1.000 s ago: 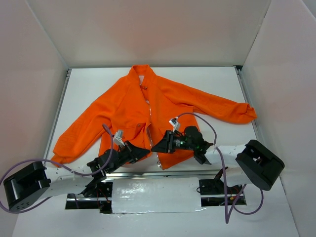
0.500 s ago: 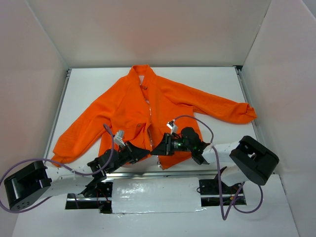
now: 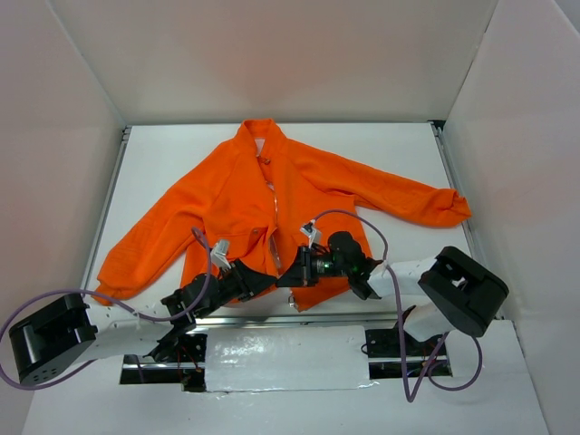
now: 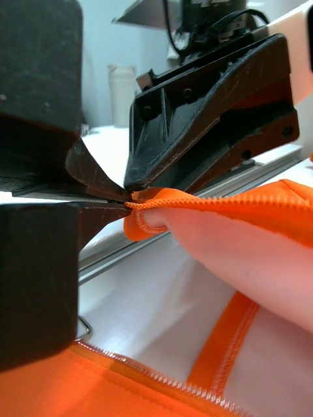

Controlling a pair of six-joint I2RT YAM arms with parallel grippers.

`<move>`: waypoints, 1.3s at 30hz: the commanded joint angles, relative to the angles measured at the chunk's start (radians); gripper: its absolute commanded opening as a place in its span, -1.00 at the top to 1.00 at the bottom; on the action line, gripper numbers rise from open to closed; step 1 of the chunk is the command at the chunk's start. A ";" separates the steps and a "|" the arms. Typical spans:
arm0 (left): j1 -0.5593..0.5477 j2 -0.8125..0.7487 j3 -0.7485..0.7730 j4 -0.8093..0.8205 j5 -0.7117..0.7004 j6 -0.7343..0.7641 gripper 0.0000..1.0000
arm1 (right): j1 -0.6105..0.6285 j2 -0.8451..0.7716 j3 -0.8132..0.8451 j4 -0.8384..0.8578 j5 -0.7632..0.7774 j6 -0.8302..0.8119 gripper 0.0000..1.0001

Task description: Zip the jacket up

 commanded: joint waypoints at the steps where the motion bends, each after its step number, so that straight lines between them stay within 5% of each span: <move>1: -0.009 -0.013 0.010 0.110 0.037 0.018 0.30 | 0.008 -0.045 0.055 -0.035 -0.056 -0.114 1.00; 12: -0.009 0.051 0.012 0.148 0.100 0.003 0.48 | 0.008 -0.071 0.087 -0.142 -0.101 -0.267 1.00; 20: -0.007 0.017 0.002 0.099 0.068 0.024 0.40 | 0.008 -0.100 0.091 -0.207 -0.113 -0.321 1.00; 29: -0.007 0.100 0.015 0.167 0.108 0.024 1.00 | 0.006 -0.094 0.111 -0.259 -0.087 -0.350 1.00; 37: -0.009 0.108 0.027 0.142 0.099 0.030 1.00 | -0.004 -0.097 0.122 -0.294 -0.054 -0.353 1.00; 39: -0.009 0.088 0.038 0.086 0.082 0.016 1.00 | -0.007 -0.122 0.124 -0.317 -0.026 -0.343 0.45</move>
